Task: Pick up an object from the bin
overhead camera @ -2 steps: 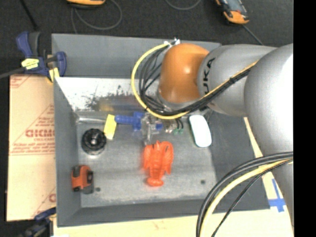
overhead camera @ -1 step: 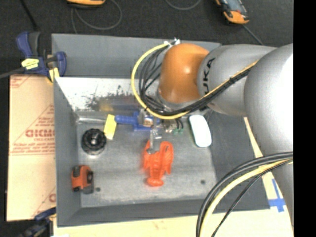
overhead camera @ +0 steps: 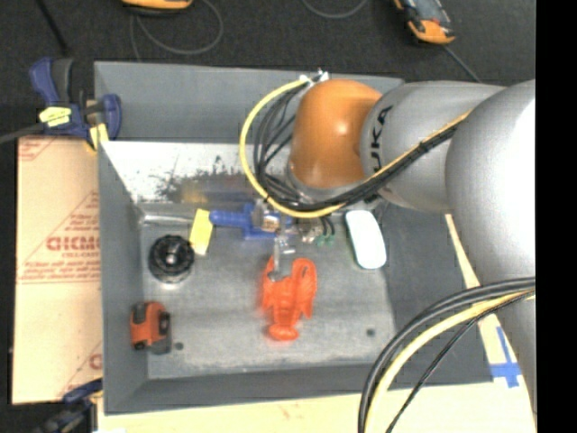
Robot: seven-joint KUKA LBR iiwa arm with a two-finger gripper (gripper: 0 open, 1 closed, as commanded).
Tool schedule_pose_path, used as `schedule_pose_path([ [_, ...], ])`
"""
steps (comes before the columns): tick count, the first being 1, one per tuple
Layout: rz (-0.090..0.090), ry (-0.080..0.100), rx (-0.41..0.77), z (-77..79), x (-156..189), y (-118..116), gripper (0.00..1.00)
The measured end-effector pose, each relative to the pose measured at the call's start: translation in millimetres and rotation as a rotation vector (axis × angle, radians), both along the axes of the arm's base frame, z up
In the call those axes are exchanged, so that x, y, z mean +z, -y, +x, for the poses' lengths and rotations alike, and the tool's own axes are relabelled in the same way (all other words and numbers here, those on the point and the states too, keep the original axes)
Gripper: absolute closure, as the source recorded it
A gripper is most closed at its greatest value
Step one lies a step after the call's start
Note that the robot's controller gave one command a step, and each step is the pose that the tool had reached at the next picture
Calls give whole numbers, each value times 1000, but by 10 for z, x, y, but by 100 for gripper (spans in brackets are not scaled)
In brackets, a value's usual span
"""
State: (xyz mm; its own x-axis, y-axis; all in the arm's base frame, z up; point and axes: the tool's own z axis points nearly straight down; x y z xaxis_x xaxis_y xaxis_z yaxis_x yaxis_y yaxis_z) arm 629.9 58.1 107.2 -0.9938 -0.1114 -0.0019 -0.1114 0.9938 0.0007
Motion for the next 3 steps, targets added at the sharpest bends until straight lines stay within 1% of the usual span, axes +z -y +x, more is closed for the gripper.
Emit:
schedule_pose_path([
  [1, 1, 4, 2, -278, -289, 144, 0],
  [2, -1, 5, 358, -290, -349, 319, 100],
  [3, 0, 5, 356, -290, -349, 317, 100],
])
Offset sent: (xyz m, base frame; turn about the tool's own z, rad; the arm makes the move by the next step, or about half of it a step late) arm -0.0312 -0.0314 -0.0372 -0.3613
